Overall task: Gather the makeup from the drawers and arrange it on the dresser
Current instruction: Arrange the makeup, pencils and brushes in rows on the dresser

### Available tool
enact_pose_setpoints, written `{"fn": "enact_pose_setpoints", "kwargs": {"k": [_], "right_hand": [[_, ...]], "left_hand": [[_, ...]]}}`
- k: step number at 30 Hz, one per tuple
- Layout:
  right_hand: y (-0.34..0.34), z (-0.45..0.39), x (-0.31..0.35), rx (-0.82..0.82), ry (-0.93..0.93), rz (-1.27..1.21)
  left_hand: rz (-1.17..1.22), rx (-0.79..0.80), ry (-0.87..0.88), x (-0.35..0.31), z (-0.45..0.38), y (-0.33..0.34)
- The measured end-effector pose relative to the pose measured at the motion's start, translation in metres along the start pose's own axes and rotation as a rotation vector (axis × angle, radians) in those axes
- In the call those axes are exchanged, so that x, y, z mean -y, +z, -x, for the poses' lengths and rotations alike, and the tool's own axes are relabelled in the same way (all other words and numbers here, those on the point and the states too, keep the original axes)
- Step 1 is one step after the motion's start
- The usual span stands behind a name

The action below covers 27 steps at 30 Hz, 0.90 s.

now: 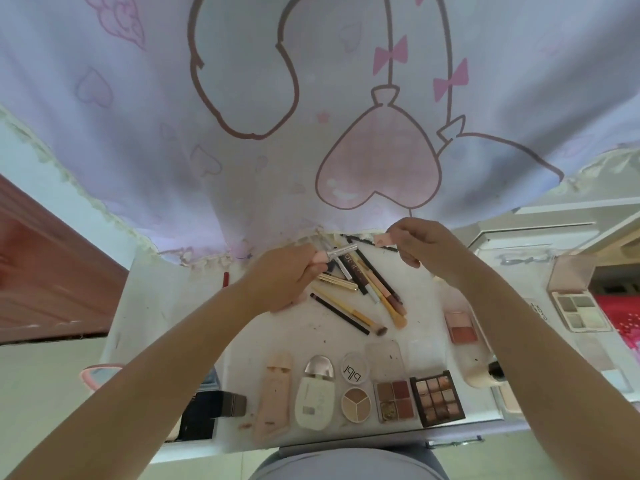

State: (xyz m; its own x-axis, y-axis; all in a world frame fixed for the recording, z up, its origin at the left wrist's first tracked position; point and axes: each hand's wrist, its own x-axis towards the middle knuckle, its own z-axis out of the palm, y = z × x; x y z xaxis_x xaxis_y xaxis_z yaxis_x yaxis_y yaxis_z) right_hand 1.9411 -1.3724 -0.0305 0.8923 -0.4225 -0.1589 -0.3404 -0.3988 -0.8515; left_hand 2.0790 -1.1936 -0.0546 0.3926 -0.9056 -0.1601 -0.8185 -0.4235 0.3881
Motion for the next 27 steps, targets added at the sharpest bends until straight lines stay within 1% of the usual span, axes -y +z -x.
{"fn": "enact_pose_setpoints", "kwargs": {"k": [2,5,9,13,15,17,20,24,27], "right_hand": [[0.000,0.003,0.001,0.037,-0.003,0.065],[0.006,0.003,0.004,0.063,-0.012,0.046],[0.016,0.002,0.007,0.137,-0.013,0.086],[0.022,0.002,0.007,0.162,-0.012,0.080],[0.026,0.001,0.006,0.176,-0.015,0.056],[0.028,0.001,0.005,0.180,-0.020,0.022],[0.029,0.000,0.001,0.190,0.010,-0.001],[0.027,0.001,0.000,0.223,0.037,0.153],[0.026,0.003,0.003,0.317,0.069,0.243]], "left_hand": [[-0.016,0.010,0.013,-0.001,0.004,0.000],[-0.007,0.029,0.006,-0.006,0.007,-0.001],[-0.046,0.045,0.009,-0.011,0.006,0.001],[-0.076,0.077,0.022,-0.013,0.004,0.003],[-0.032,0.064,0.026,-0.014,0.004,0.005],[0.071,0.041,0.025,-0.016,0.004,0.008],[0.191,0.055,0.029,-0.020,0.005,0.012],[0.231,0.121,0.042,-0.021,0.004,0.020],[0.220,0.146,0.047,-0.023,0.001,0.027]]}}
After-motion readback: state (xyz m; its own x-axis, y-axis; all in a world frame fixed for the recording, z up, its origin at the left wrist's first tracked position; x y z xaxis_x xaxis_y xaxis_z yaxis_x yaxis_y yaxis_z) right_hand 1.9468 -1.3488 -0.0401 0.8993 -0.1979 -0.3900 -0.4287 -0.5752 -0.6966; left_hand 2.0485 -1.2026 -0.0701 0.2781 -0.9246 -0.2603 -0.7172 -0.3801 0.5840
